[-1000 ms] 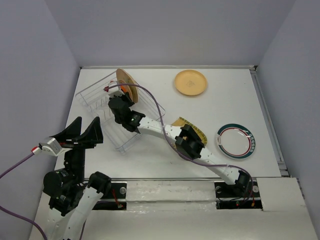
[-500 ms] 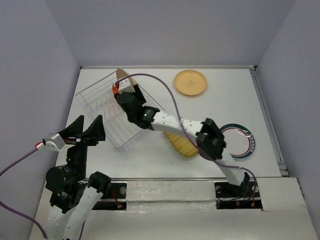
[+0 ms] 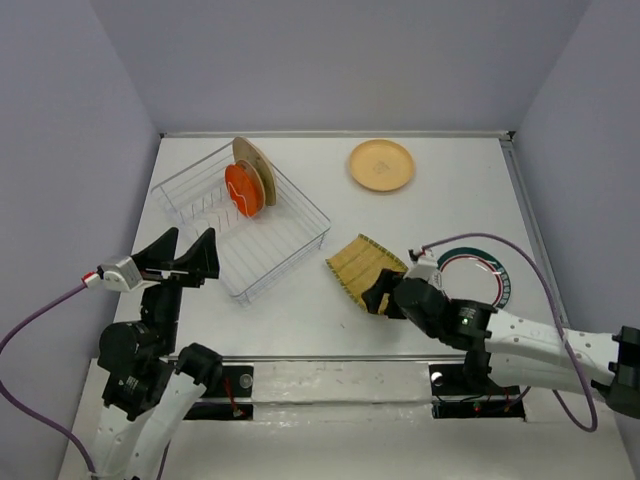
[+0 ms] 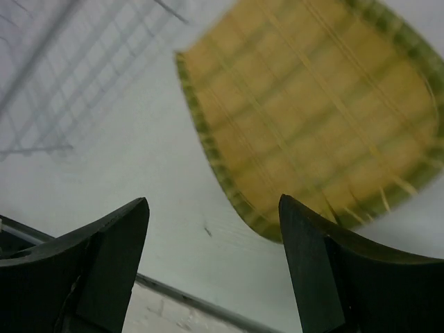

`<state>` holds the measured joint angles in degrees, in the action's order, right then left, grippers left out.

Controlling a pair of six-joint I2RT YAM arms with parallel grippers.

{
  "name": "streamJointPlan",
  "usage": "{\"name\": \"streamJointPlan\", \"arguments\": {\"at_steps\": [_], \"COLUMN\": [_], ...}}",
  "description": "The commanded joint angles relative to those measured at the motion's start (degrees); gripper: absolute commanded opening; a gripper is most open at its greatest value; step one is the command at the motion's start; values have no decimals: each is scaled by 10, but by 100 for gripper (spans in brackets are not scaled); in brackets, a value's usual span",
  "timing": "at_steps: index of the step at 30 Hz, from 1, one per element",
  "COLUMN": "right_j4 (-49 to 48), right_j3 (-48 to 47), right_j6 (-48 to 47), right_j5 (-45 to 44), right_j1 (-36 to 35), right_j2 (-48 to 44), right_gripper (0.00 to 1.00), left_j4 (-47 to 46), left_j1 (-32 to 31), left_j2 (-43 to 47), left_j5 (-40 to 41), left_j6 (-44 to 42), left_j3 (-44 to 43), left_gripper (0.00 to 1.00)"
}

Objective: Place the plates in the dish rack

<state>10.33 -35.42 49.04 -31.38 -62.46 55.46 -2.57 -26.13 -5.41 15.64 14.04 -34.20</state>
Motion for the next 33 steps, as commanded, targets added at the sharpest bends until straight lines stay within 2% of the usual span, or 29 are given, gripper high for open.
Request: {"name": "streamJointPlan", "arguments": {"at_steps": [1, 3, 6, 9, 13, 17, 19, 23, 28, 30, 33], "right_j4": [129, 191, 264, 290, 286, 229, 166, 112, 20, -28, -42], "right_j3": [104, 122, 110, 105, 119, 141, 155, 178, 199, 207, 204], "right_j6": [261, 293, 314, 343, 403, 398, 383, 385, 386, 393, 430], "right_j5": [10, -12, -32, -33, -36, -52, -56, -64, -46, -37, -41], "right_j1": [-20, -20, -20, -20, -20, -20, -20, -20, -13, -7, -7], "right_j2": [-177, -247, -263, -233, -143, -120, -120, -106, -48, -19, 32], "right_gripper": [80, 80, 80, 79, 79, 75, 72, 71, 68, 62, 50], "left_j4": [-26, -27, -26, -27, -27, -28, -30, -30, -31, -30, -28], "left_j1": [11, 14, 16, 15, 16, 15, 15, 15, 15, 15, 15], "left_j2": [-21, -25, -28, -28, -26, -29, -32, -34, -33, -30, -28], "left_j5": [-12, -18, -19, -21, -22, -25, -32, -32, -34, -33, -30], "left_j6": [4, 5, 5, 7, 7, 7, 8, 9, 10, 10, 9], "left_j3": [1, 1, 2, 2, 2, 2, 2, 3, 3, 3, 2], "left_gripper": [99, 99, 99, 99, 99, 99, 99, 99, 99, 99, 99]}}
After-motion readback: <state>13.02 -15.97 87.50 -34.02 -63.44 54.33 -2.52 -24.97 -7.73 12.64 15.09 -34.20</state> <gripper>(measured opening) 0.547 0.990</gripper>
